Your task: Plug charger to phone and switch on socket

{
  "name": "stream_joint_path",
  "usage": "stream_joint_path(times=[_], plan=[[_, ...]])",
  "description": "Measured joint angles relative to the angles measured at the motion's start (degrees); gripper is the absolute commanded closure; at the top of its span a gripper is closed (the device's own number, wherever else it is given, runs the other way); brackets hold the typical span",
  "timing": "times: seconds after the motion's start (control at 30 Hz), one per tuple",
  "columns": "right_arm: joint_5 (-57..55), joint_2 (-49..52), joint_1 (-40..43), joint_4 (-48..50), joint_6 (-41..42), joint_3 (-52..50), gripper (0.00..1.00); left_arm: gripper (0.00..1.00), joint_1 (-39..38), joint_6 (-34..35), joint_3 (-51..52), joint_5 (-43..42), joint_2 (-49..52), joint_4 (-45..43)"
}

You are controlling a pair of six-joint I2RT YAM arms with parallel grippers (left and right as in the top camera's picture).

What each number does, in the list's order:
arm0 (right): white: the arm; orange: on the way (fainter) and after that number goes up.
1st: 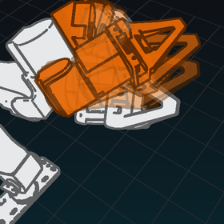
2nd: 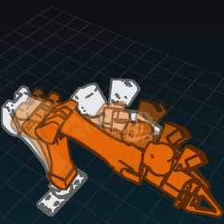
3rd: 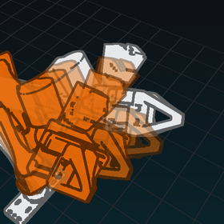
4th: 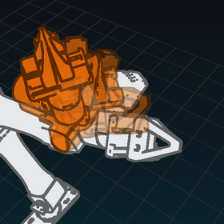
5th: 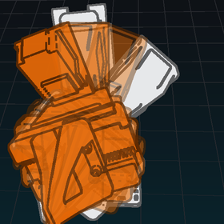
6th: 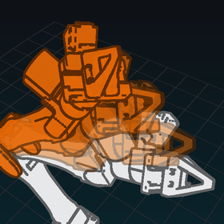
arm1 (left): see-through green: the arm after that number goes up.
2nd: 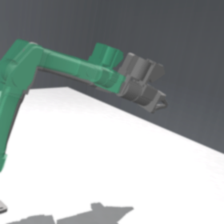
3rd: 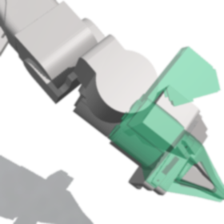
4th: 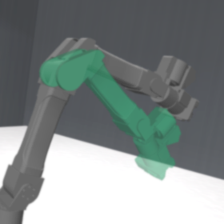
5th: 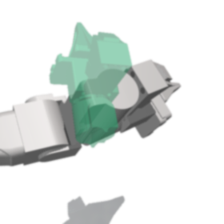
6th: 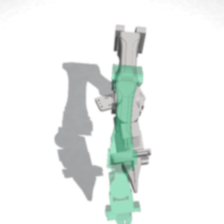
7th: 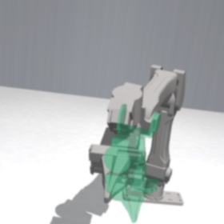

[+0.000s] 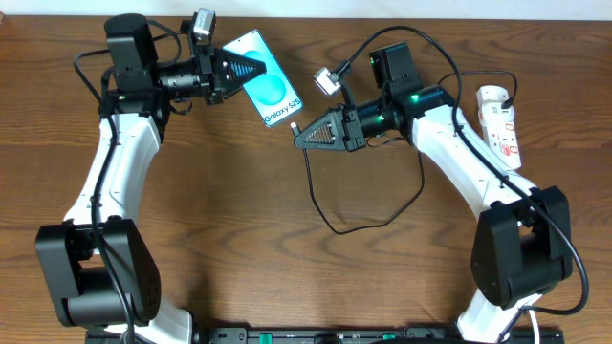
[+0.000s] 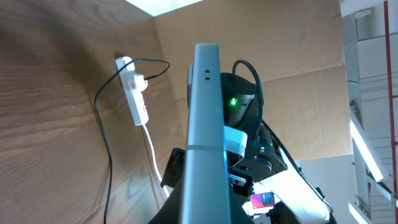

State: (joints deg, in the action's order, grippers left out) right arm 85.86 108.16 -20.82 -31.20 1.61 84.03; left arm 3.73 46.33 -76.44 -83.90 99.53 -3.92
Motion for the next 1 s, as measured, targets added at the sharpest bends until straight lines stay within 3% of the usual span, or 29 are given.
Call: stream_joint_path(times=[1.0], plan=[[-2.3, 0.0, 0.0, 0.9, 3.0, 0.0, 0.98, 0.93, -1.6, -1.7, 0.0, 0.0, 0.0, -0.4]])
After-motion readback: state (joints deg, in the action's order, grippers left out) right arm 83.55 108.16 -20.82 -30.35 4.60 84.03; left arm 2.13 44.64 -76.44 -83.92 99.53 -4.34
